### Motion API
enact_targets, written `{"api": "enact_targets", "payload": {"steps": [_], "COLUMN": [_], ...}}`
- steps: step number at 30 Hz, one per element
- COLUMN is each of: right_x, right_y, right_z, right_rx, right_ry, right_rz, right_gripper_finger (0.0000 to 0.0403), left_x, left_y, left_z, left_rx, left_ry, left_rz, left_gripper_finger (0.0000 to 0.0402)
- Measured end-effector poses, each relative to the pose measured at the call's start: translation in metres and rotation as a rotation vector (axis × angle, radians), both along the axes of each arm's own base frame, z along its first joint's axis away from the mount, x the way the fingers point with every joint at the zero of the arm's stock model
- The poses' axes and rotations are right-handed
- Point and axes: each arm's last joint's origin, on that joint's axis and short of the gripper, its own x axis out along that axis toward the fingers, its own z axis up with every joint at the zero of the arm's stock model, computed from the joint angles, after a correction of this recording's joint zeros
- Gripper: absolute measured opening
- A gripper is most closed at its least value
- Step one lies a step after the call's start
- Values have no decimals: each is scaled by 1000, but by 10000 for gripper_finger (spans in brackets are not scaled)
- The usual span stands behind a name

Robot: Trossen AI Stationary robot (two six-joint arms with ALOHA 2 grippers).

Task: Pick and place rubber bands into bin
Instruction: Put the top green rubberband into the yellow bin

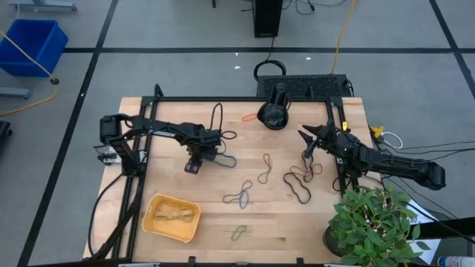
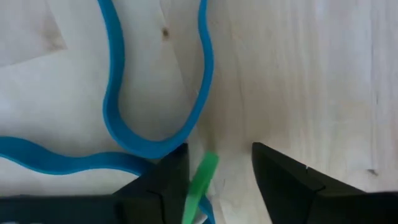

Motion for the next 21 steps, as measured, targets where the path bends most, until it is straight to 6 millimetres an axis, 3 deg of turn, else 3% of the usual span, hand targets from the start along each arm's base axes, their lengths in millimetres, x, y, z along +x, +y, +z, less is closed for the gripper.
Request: {"api": "enact_targets", "payload": {"steps": [13,21], "right_x": [0,0], "right_y": [0,0], "right_z": [0,0], "right_rx": [0,0], "right_ry": [2,1], "right_rz": [0,0], "right_gripper_finger": [130,130], "left_x": [-2,-12], "left_y": [0,-8], "left_z": [0,2], "left_rx": [18,-179], "left_ry": [21,113], "left_rz": [2,139], "left_gripper_finger": [17,12]}}
